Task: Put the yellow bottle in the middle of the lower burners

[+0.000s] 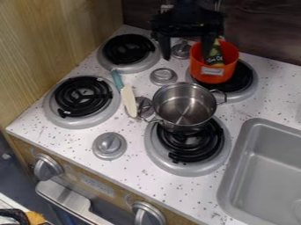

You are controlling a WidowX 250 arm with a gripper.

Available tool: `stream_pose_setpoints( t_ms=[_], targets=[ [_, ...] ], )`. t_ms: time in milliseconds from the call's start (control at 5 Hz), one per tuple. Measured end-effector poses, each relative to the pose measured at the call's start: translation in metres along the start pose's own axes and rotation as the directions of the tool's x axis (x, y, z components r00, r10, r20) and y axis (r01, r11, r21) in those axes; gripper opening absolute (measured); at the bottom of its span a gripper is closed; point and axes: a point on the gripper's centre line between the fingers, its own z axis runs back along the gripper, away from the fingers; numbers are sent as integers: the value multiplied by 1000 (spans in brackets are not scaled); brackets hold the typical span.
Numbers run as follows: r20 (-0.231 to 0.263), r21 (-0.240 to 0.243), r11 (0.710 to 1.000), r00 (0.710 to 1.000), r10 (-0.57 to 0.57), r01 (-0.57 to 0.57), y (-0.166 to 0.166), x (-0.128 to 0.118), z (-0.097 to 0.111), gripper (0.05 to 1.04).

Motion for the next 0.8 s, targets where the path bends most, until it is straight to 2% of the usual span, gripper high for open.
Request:
stream_pose_setpoints(
  t_ms=[400, 600, 800],
  targets=[
    [112, 19, 1000, 994, 14, -16, -16, 0, -18, 1001],
    [176, 37, 999, 984, -17, 11, -22, 7, -32, 1001],
    [231, 19, 997, 970, -78, 76, -35, 26, -37, 1001]
  ],
)
